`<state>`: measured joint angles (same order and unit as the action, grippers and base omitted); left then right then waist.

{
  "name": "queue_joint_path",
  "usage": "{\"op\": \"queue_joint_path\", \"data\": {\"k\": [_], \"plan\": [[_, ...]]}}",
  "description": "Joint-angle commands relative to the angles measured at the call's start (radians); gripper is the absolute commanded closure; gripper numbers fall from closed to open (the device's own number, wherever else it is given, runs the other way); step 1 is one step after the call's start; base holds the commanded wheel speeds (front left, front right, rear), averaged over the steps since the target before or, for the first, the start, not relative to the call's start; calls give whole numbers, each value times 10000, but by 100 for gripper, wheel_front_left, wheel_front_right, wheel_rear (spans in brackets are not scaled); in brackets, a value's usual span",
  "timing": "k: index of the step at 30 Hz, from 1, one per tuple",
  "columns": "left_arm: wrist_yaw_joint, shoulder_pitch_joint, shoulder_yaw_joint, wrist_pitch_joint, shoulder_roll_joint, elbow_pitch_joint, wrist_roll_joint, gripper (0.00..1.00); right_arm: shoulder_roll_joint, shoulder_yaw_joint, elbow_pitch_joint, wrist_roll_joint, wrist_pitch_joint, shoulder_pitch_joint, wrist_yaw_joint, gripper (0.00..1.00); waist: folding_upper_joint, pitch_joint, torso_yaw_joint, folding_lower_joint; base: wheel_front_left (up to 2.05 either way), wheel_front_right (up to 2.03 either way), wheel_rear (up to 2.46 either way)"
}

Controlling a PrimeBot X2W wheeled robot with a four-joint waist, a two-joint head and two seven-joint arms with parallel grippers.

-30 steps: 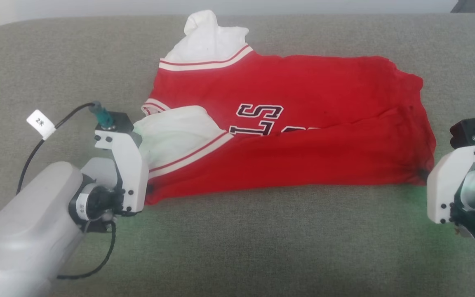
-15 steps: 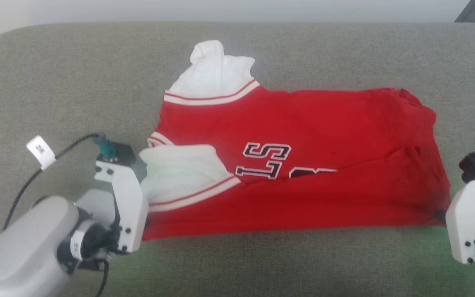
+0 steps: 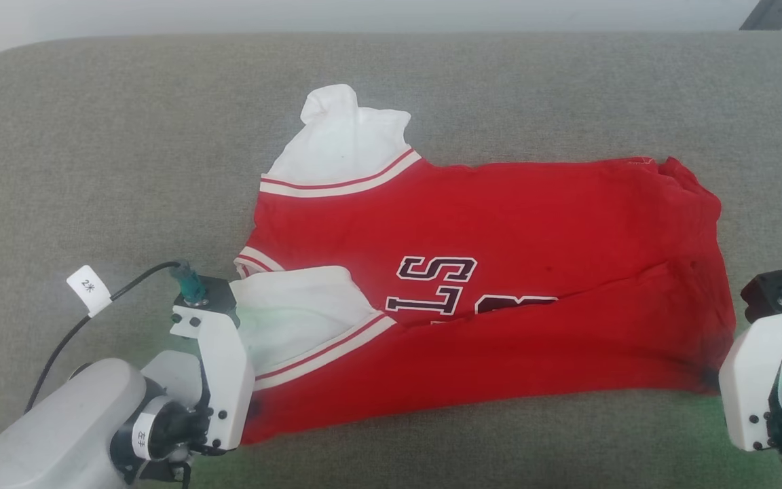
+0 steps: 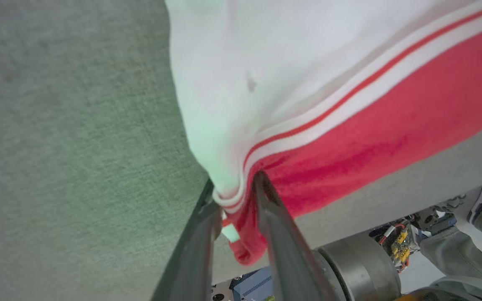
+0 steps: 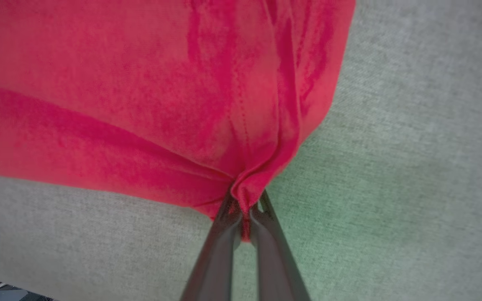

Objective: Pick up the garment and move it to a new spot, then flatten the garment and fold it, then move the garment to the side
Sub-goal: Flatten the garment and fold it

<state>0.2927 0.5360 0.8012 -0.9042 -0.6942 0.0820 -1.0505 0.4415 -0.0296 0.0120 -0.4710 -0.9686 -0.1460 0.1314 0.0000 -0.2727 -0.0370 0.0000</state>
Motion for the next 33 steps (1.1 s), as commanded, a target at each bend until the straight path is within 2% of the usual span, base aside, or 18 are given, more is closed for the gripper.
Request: {"op": "queue_joint_path", "data": {"k": [1, 2, 8, 12, 17, 19, 25, 33], "plan": [[-29, -31, 31, 45, -15, 170, -3, 0, -65, -121, 141, -7, 24, 14, -15, 4, 0, 21, 24, 0, 0, 0, 0], [-44, 15, 8, 49, -37, 217, 0, 0, -70, -115, 154, -47, 52, -11, -15, 0, 0, 41, 40, 0, 0, 0, 0], [-87, 211, -117, 60, -216, 44, 68, 0, -101, 13, 70, -150, 223, -69, -15, 0, 0, 207, 135, 0, 0, 0, 0], [33, 432, -232, -112, -546, -339, 169, 0, -123, 220, -162, -83, 430, 10, -17, 0, 0, 333, 239, 0, 0, 0, 0], [172, 986, -497, -289, -929, -782, 369, 0, -314, 624, -625, 51, 962, -67, -17, 0, 0, 397, 467, 0, 0, 0, 0], [88, 1353, -611, -252, -1013, -795, 473, 0, -428, 788, -832, 161, 1326, -173, -17, 0, 0, 353, 600, 0, 0, 0, 0], [-467, 2628, -883, 180, -831, -76, 914, 0, -941, 1045, -1353, 706, 3320, -685, -15, 0, 0, 28, 1193, 0, 0, 0, 0], [-1431, 4296, -1003, 967, -452, 1706, 1561, 0, -1768, 743, -1453, 1526, 7043, -1574, -12, 0, 0, -722, 2107, 0, 0, 0, 0]]}}
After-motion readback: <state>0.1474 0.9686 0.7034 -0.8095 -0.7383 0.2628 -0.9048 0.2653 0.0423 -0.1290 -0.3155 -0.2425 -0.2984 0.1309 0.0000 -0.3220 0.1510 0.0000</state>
